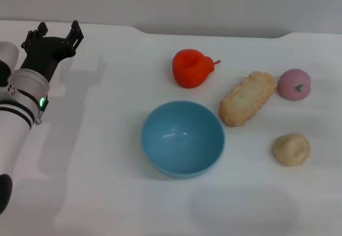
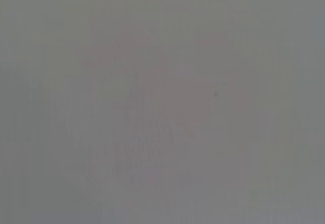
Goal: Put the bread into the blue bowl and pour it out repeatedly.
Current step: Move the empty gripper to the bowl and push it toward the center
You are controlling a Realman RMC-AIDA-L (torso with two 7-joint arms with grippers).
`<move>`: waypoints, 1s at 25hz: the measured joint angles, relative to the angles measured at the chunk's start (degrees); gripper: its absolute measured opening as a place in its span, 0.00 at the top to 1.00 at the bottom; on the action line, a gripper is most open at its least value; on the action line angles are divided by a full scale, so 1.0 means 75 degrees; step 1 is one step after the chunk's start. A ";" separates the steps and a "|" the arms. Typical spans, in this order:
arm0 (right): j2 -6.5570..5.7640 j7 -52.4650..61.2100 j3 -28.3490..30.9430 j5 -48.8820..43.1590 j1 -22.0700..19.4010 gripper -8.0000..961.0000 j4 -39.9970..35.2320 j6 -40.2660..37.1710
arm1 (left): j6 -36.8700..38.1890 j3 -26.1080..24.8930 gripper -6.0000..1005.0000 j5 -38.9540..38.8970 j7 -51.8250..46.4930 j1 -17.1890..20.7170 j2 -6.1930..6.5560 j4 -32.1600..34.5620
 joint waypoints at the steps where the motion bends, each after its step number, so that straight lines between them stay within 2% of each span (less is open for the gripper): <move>1: 0.0001 0.0001 0.0000 0.0000 0.0001 0.56 0.0004 0.0000 | 0.0007 0.0000 0.22 0.0000 0.0000 0.0000 0.0000 -0.0011; 11: 0.0016 0.0046 0.0000 0.0000 0.0004 0.56 0.0106 0.0000 | 0.0200 -0.0020 0.22 0.0000 -0.0007 0.0104 -0.0016 -0.0040; 17: 0.0026 0.0057 -0.0001 0.0000 -0.0017 0.56 0.0215 -0.0001 | 0.0255 0.0000 0.22 0.0013 -0.0692 0.0273 -0.0002 -0.0001; 21: 0.0031 0.0060 -0.0037 -0.0003 -0.0063 0.56 0.0225 -0.0003 | 0.0313 0.0162 0.22 0.0443 -0.1377 0.0350 0.0169 0.0249; 25: 0.0037 0.0062 -0.0064 -0.0050 -0.0083 0.56 0.0320 -0.0033 | -0.0152 0.0152 0.23 0.1807 -0.2313 0.0359 0.0583 0.0888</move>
